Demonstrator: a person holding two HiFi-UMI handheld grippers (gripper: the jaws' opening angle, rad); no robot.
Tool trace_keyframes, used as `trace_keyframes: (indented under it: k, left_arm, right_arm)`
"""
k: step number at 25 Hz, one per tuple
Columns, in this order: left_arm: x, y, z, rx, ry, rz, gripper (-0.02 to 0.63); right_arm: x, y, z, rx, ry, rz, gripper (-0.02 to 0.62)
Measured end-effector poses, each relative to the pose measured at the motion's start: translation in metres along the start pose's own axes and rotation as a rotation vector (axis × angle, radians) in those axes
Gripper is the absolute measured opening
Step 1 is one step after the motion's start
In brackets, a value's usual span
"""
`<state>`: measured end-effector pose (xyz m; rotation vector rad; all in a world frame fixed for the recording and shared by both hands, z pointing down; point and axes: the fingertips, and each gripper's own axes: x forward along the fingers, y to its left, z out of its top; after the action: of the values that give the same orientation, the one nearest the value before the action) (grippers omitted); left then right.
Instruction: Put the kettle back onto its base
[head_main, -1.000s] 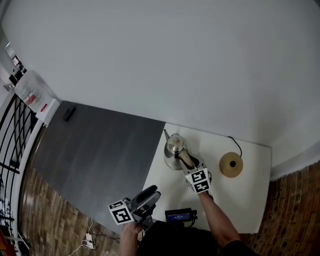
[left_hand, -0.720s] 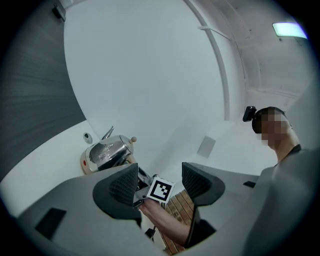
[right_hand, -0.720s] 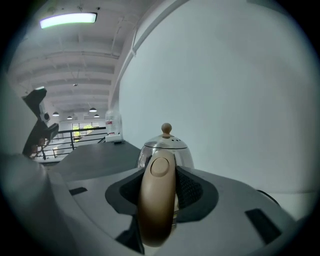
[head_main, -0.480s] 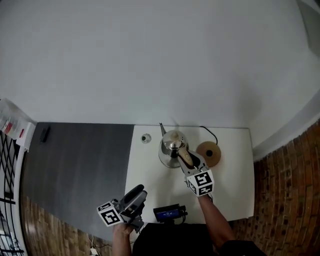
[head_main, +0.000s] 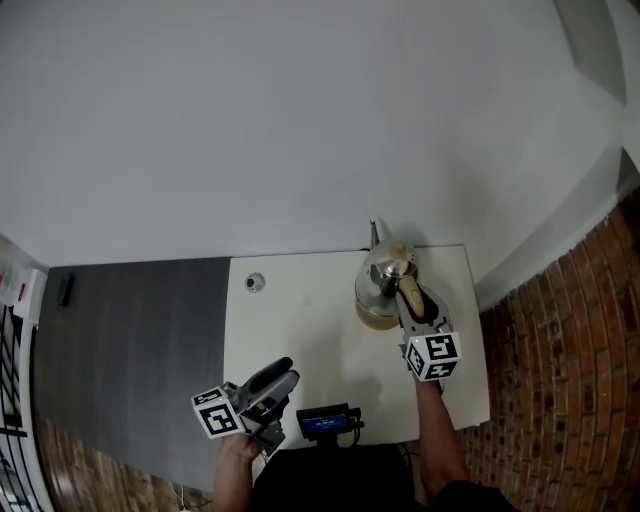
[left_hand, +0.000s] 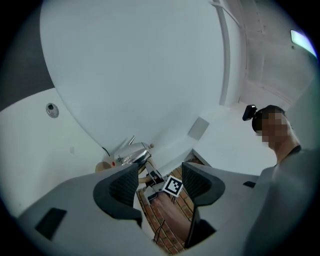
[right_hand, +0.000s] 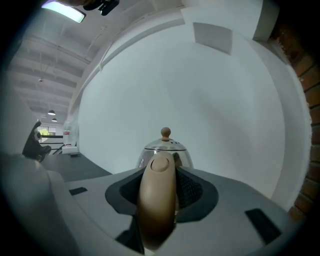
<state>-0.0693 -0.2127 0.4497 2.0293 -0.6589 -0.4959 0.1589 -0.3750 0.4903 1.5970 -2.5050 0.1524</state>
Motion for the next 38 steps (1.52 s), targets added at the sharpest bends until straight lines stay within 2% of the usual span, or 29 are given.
trace_keyframes:
  k: [6, 9, 23, 38]
  left_arm:
    - [0.043, -0.016, -0.010, 0.023, 0.088, -0.056, 0.295]
    - [0.050, -0.018, -0.014, 0.026, 0.103, -0.055, 0.295]
    - [0.044, -0.007, -0.012, 0.019, 0.078, 0.002, 0.295]
    - [0.041, -0.010, -0.014, 0.025, 0.074, 0.006, 0.295]
  right_arm:
    - [-0.005, -0.031, -0.015, 0.037, 0.014, -0.050, 0.153]
    - [-0.003, -0.035, -0.024, 0.054, 0.023, -0.049, 0.153]
    - [0.026, -0.024, -0.053, 0.057, 0.044, -0.011, 0.153]
    - [0.005, -0.014, -0.068, 0.045, 0.003, -0.040, 0.153]
